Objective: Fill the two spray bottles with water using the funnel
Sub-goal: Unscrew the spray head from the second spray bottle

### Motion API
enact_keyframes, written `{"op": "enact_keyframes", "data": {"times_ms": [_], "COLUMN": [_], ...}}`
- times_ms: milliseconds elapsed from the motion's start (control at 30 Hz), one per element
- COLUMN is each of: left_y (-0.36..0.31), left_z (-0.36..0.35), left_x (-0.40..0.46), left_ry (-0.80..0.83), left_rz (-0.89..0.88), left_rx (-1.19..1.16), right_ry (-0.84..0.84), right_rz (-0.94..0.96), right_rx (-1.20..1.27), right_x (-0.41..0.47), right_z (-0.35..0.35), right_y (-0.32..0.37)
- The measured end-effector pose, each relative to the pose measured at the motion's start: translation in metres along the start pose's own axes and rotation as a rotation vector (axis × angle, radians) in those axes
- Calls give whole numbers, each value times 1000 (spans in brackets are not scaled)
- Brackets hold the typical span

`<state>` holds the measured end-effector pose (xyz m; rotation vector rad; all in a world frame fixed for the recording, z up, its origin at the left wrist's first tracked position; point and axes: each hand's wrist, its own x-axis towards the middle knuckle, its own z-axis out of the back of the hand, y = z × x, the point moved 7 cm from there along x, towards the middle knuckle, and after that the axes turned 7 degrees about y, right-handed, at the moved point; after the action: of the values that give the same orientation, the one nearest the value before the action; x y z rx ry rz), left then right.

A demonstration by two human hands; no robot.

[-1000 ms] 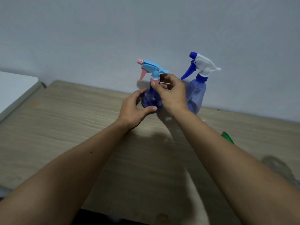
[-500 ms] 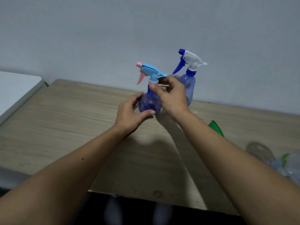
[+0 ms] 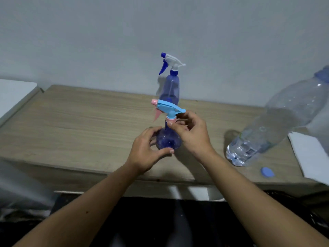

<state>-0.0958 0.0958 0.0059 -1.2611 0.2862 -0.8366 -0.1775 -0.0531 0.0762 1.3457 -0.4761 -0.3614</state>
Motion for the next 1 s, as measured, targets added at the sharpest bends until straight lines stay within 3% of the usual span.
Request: {"op": "enact_keyframes", "data": {"times_ms": [267,600,1000], "left_y": [-4,6,9], "left_z": [-31,-34,-33], "left_x": [-35,-33,-30], "left_ry": [46,81,120], "left_rz": [-43,-4,-6], "left_rx": [112,78,95], "right_ry": [5,-156,-68], "right_rz": [4,13,66], "right_rx": [-6,83,-90], "right_x": [-53,-56,-59], "right_z": [23,21,20], "right_y": [-16,-12,-4]}}
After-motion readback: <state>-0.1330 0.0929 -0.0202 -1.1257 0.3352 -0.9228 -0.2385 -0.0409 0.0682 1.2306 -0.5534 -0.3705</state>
